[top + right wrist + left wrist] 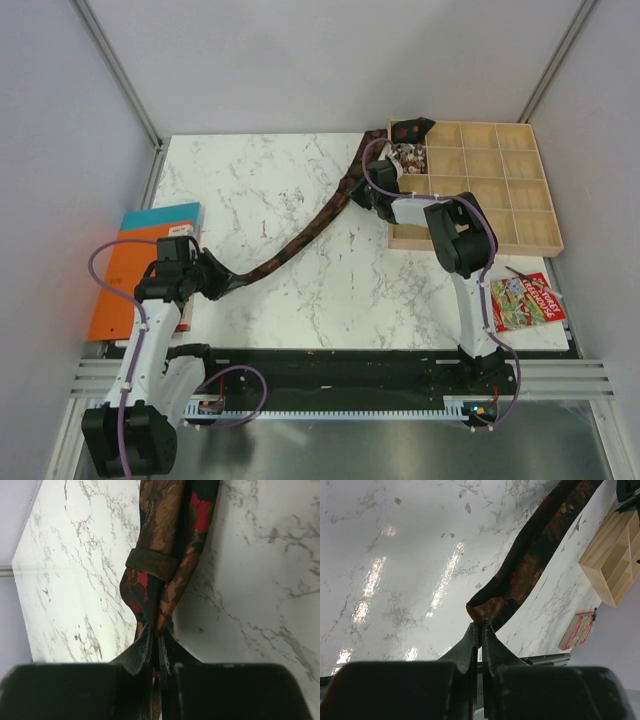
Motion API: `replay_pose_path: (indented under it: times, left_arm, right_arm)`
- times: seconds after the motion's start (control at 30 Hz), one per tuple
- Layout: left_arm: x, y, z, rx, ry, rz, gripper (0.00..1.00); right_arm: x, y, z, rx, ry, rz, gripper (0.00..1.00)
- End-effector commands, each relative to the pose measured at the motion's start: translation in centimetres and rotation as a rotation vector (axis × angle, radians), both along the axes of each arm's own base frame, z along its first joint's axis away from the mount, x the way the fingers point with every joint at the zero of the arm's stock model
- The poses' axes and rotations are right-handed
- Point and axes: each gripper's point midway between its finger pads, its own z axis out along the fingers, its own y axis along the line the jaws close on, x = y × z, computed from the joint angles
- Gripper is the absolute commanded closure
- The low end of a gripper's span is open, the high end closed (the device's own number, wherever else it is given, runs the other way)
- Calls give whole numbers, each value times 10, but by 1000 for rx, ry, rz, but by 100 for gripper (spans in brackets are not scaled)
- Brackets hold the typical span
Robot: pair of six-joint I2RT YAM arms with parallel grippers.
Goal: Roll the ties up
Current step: Flatten out the tie at the center of the board.
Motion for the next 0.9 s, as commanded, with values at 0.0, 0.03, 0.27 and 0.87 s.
replay_pose_path:
  times: [0.0, 0.03, 0.27, 0.87]
  left_arm:
    - [9, -5, -5, 10, -3, -17, 98]
    - [10, -2, -8, 36, 2, -8, 98]
    - [10, 9, -15, 129, 36, 49, 97]
    - [29, 31, -27, 218, 48, 169, 98]
  right_arm:
    - [-1, -21, 9, -60, -57, -47, 91]
    - [-5, -20, 8, -54, -52, -35, 89]
    - [-38, -16, 9, -95, -4, 74, 38]
    - [-229, 136, 80, 185, -9, 573, 80]
